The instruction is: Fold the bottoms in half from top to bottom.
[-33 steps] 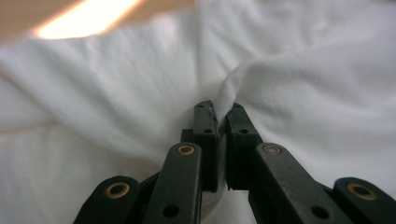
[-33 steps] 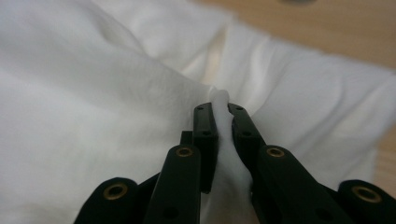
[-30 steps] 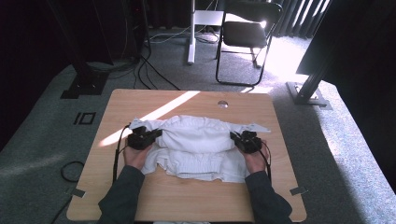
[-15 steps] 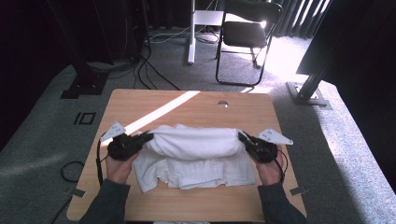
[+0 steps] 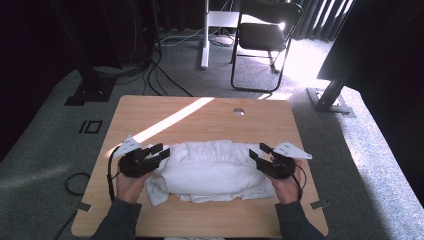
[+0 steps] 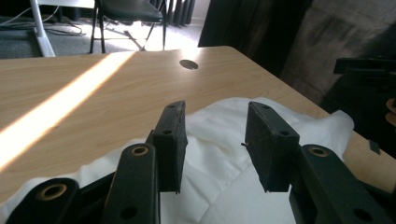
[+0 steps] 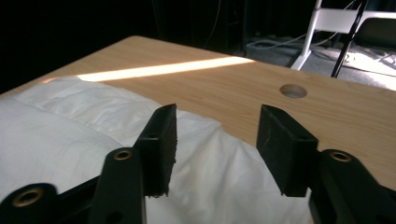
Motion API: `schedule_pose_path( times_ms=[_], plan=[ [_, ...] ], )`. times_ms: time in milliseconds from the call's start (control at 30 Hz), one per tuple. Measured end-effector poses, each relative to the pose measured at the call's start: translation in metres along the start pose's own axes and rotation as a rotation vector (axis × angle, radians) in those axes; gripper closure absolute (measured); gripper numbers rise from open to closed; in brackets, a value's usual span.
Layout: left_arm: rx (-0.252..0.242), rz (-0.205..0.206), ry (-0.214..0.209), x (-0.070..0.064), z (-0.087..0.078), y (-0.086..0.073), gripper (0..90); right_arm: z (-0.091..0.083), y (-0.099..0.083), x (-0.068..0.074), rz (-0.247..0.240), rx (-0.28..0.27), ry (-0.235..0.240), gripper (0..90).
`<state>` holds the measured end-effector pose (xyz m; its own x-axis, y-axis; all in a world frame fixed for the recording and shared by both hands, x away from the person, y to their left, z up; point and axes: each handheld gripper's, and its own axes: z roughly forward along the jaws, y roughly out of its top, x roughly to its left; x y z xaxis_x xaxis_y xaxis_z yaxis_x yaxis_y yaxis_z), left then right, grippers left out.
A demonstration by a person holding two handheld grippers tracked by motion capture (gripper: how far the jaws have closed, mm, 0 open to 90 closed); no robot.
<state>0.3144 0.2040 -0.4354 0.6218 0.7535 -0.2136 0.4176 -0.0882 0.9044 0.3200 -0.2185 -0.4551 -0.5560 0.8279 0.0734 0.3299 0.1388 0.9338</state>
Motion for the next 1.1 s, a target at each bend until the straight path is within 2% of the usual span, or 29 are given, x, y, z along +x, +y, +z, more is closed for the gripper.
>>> schedule_pose_path(
  times_ms=[33, 100, 200, 233, 333, 433, 467, 567, 633, 700, 867, 1100],
  plan=[
    [0.019, 0.007, -0.013, -0.003, 0.007, -0.001, 62.2, 0.009, 0.001, 0.004, -0.005, 0.026, 0.003, 48.6],
    [0.089, 0.029, -0.021, -0.010, 0.023, -0.009, 63.4, 0.027, -0.003, 0.013, -0.011, 0.087, 0.015, 48.8],
    [0.182, 0.005, -0.054, -0.016, 0.041, -0.035, 65.3, 0.046, -0.021, 0.030, -0.056, 0.163, 0.010, 50.5],
    [0.214, 0.018, -0.051, -0.020, 0.045, -0.045, 66.3, 0.049, -0.030, 0.034, -0.063, 0.186, 0.008, 51.4],
    [0.278, 0.039, -0.027, -0.026, 0.050, -0.072, 66.3, 0.053, -0.055, 0.043, -0.079, 0.253, -0.009, 51.2],
    [0.311, 0.043, -0.008, -0.025, 0.054, -0.093, 66.4, 0.049, -0.069, 0.043, -0.075, 0.275, 0.003, 50.5],
    [0.308, 0.046, -0.007, -0.024, 0.055, -0.097, 66.6, 0.049, -0.071, 0.043, -0.082, 0.282, 0.002, 50.1],
    [0.303, 0.035, -0.001, -0.018, 0.063, -0.097, 67.4, 0.054, -0.073, 0.040, -0.067, 0.295, 0.005, 49.0],
    [0.306, 0.045, 0.012, -0.014, 0.070, -0.095, 67.8, 0.062, -0.074, 0.038, -0.070, 0.307, -0.004, 48.1],
    [0.302, 0.030, 0.018, -0.007, 0.077, -0.091, 68.1, 0.072, -0.075, 0.034, -0.056, 0.320, -0.011, 47.8],
    [0.286, 0.015, 0.046, 0.009, 0.093, -0.080, 68.1, 0.090, -0.068, 0.026, -0.041, 0.318, -0.038, 47.7],
    [0.283, 0.010, 0.078, 0.019, 0.106, -0.070, 66.8, 0.104, -0.064, 0.016, -0.009, 0.309, -0.051, 47.7]
  ],
)
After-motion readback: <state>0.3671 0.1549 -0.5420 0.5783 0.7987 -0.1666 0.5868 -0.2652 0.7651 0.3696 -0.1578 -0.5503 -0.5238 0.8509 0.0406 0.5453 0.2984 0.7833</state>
